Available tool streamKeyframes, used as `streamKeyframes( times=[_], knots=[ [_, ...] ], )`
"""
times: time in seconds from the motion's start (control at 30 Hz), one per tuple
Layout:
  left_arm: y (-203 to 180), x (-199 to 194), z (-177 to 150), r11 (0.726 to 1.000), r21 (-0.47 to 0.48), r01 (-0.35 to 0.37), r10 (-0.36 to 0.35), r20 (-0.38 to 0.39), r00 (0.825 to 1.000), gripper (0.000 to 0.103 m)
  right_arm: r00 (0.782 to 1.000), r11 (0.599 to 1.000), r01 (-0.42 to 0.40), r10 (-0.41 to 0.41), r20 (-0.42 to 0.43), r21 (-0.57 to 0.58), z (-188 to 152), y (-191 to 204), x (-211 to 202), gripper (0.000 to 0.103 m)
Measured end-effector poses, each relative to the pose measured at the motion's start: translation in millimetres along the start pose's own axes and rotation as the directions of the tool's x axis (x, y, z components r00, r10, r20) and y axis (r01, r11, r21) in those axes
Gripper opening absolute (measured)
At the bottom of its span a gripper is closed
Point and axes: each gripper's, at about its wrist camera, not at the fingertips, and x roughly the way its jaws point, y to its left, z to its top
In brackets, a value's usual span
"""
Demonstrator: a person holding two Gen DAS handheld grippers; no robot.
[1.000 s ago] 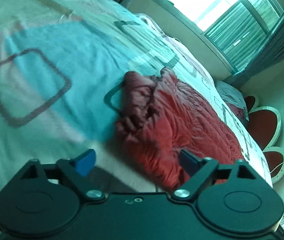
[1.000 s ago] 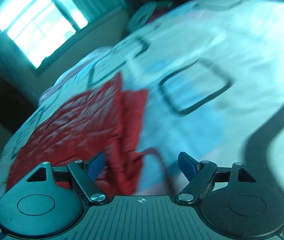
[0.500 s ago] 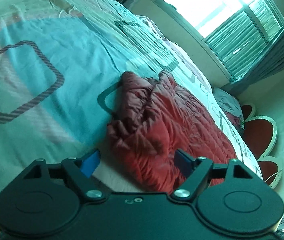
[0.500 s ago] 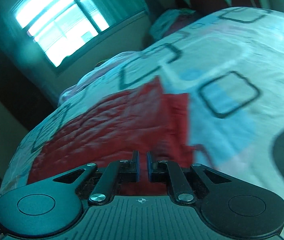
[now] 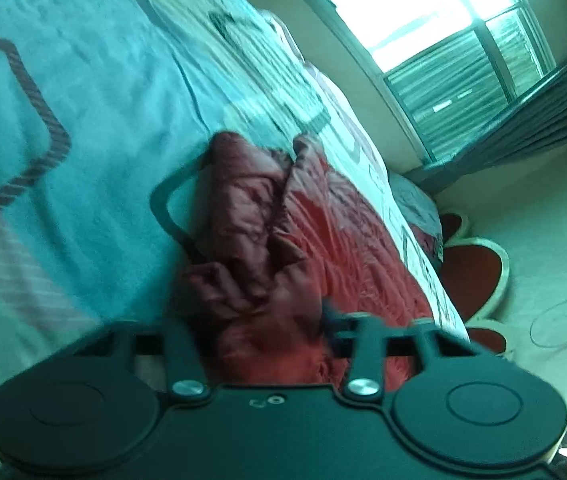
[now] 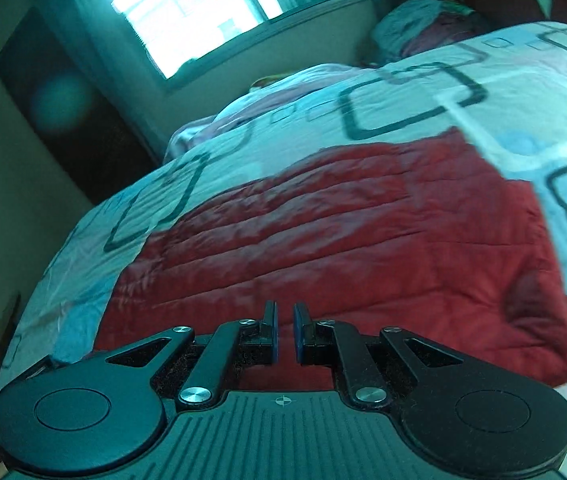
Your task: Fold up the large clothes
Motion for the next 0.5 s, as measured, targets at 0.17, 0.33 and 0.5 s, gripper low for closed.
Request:
streamKeyframes(
  times=[0.17,0.33,0.5],
  knots=[
    [-11,-9,1,0.997,0.054,0.055,-0.056,0.024,0.998,0.017,1.000,0.997,0.005,-0.006,-0.015,-0.072,-4,21,7,0.009],
    [-5,-4,3,0.997,0.038,0.070,-0.070,0.002,0.998,0.017,0.989,0.990,0.062,-0.078,-0.126,-0.123,-23,25,50,0.009],
    [-9,-8,5,0.993,0.060,0.099,-0.099,-0.009,0.995,0.017,0.980,0.995,0.089,-0.097,-0.172,-0.050,-24,12,78,0.003]
  ],
)
